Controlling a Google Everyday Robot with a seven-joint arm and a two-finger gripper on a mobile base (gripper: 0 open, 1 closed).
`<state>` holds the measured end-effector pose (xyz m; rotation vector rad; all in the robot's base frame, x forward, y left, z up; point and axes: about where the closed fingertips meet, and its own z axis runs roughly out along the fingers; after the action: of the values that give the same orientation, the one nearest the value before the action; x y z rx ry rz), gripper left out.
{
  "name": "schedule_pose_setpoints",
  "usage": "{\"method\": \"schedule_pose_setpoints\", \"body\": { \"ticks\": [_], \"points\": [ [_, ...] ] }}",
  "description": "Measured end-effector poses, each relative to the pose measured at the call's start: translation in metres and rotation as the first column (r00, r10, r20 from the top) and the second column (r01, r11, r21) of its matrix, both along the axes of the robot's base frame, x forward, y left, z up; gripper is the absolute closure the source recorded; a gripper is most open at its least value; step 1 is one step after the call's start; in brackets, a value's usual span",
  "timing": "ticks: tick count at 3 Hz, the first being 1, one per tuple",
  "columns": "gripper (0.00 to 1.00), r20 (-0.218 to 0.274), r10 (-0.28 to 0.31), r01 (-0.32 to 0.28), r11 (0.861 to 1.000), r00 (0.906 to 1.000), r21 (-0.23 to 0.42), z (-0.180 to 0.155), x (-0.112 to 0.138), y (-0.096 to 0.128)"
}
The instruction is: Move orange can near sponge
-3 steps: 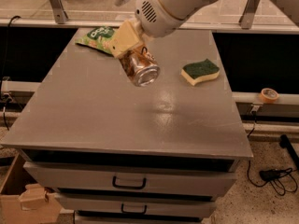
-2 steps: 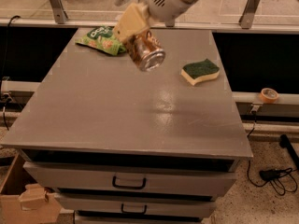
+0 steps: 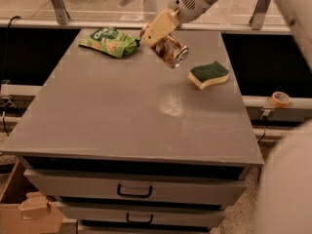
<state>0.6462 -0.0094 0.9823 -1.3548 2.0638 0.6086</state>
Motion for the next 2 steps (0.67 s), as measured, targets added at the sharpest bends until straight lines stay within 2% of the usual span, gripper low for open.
{"method": "schedule_pose_setpoints", "body": {
  "ticks": [1, 2],
  "points": [
    [1.00, -0.025, 0.091, -0.092, 0.996, 0.9955, -0.017, -0.0261, 0.0121, -0.0095],
    [1.00, -0.014, 0.093, -0.094, 0.995, 0.9955, -0.017, -0.0250, 0.0127, -0.0105]
  ]
}}
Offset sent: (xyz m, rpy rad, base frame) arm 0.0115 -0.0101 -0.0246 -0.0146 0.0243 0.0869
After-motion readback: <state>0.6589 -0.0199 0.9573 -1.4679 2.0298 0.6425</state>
